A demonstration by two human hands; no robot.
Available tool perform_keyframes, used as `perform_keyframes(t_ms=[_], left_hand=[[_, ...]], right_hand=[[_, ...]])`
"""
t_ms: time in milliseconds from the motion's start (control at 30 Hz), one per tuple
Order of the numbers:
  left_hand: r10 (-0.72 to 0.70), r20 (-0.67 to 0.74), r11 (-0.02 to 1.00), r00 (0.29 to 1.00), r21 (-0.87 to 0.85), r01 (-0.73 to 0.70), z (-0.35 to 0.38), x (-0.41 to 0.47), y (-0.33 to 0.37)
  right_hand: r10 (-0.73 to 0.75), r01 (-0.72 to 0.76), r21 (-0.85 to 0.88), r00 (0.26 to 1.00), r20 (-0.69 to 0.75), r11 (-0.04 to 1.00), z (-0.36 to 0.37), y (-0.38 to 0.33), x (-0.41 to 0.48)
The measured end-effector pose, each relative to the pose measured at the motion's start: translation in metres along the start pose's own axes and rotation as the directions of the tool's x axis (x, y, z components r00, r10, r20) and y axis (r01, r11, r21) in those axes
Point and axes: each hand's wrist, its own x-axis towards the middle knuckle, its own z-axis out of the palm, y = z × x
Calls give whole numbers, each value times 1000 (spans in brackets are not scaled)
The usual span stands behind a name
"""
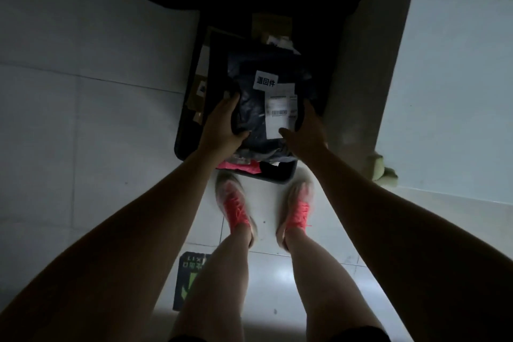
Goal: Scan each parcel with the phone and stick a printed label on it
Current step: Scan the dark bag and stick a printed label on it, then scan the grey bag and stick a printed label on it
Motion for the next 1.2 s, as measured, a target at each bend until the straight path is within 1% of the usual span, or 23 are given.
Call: perform_keyframes(t_ms=[67, 133, 200, 300, 400, 467, 567, 700, 833, 1000, 1133, 1200], left_hand=[[21, -7, 998, 1000, 60, -21, 3, 1, 0], [39, -3, 983, 999, 179, -38, -4, -3, 8], [79, -2, 949, 997, 307, -74, -20, -12, 25], [191, -69, 868, 979, 478, -136, -61, -31, 65], [284, -93, 771, 954, 614, -169, -111, -54, 117], [308, -114, 743, 945, 649, -164, -145, -75, 160], [350, -142, 713, 926, 682, -165, -187, -107, 231], [488, -136, 621, 862, 748, -234, -212, -152, 330], [538, -145, 600, 830, 758, -257, -199, -198, 424], [571, -105, 537, 814, 798, -273, -149, -251, 511], [556, -119, 570, 823, 775, -273, -108, -278, 558], [528, -107, 588, 843, 762, -272, -92, -283, 576]], right_hand=[[-66, 65, -107, 998, -9, 992, 4, 4, 1], [-101, 94, -220, 995, -21, 971, 0, 1, -4], [-104, 84, -259, 993, -61, 962, -13, -10, -17], [-148, 109, -303, 983, -110, 947, -51, -36, -55], [-257, 176, -410, 954, -152, 895, -105, -68, -107], [-318, 183, -502, 928, -196, 845, -151, -89, -148], [-369, 175, -537, 888, -276, 825, -224, -111, -210], [-438, 169, -588, 827, -352, 791, -314, -109, -280], [-473, 152, -619, 787, -396, 770, -395, -76, -323], [-483, 157, -595, 757, -440, 788, -490, -11, -360], [-479, 160, -593, 764, -432, 789, -556, 39, -377], [-489, 184, -587, 767, -416, 788, -581, 55, -378]])
